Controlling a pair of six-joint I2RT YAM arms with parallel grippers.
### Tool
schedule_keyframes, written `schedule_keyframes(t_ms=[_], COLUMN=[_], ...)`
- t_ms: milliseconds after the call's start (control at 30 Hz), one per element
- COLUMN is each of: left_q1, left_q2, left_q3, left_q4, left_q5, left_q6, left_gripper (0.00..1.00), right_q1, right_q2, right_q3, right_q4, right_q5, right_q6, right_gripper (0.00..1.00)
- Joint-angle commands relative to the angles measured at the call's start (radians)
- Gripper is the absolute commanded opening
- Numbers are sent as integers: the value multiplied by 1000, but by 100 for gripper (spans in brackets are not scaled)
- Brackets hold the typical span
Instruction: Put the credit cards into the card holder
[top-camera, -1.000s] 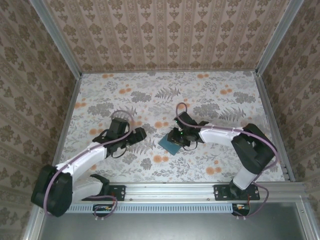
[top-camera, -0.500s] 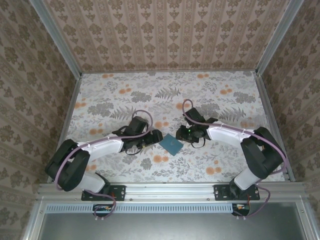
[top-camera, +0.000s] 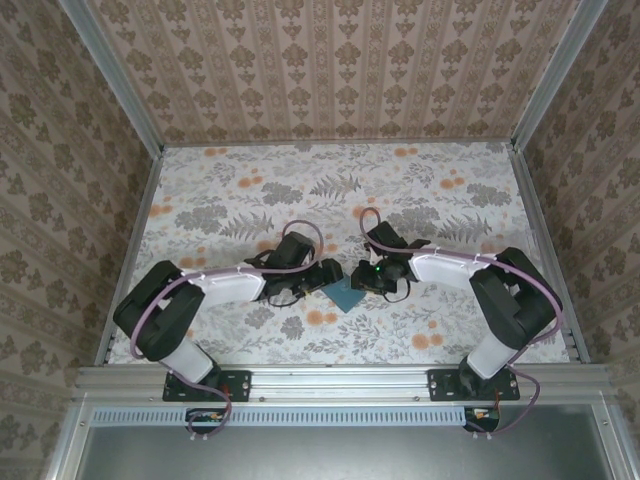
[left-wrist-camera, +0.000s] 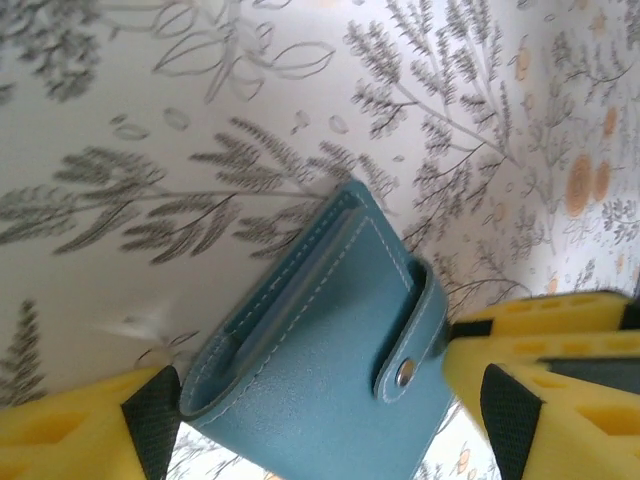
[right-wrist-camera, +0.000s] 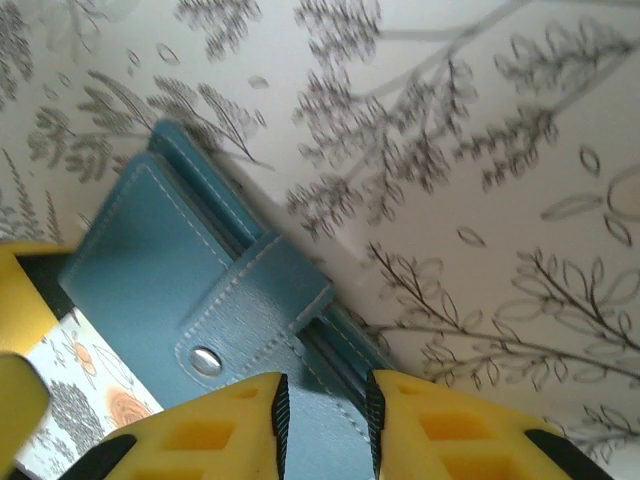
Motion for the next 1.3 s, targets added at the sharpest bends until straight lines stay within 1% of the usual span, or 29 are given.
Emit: schedule_keyframes(t_ms=[0, 233, 300, 367, 467, 600, 633, 767, 867, 1033, 1267], left_q1=[-7, -7, -6, -3, 3, 5, 5, 5, 5, 3, 4], left_q2=[39, 111, 111, 103, 87, 60, 49, 14, -4, 3, 52], left_q3=[45, 108, 112, 103, 83, 48, 37, -3, -23, -32, -33], left_q4=[48, 89, 89, 84, 60, 25, 21, 19, 22, 49, 107], left_q5=[24, 53, 47, 36, 29, 9, 4, -12, -8, 9, 36], left_q6=[-12, -13, -10, -11, -16, -27, -28, -44, -53, -61, -77], left_gripper=[80, 79, 79, 79, 76, 75, 75, 73, 66, 55, 46], right_q1=[7, 15, 15, 14, 6, 1, 1, 1, 3, 3, 5], right_q2=[-42, -76, -100, -130, -156, -149, -143, -125, -117, -81, -45], right_q3=[-48, -105, -106, -99, -86, -62, -56, -43, -32, 4, 5], right_q4=[42, 141, 130, 76, 22, -6, -7, 6, 18, -19, -19], right_q5=[-66, -102, -72, -5, 55, 66, 58, 31, 5, 9, 6], right_q6=[49, 144, 148, 141, 113, 80, 74, 59, 48, 18, 18], right_gripper=[31, 31, 31, 31, 30, 28, 26, 24, 23, 23, 23])
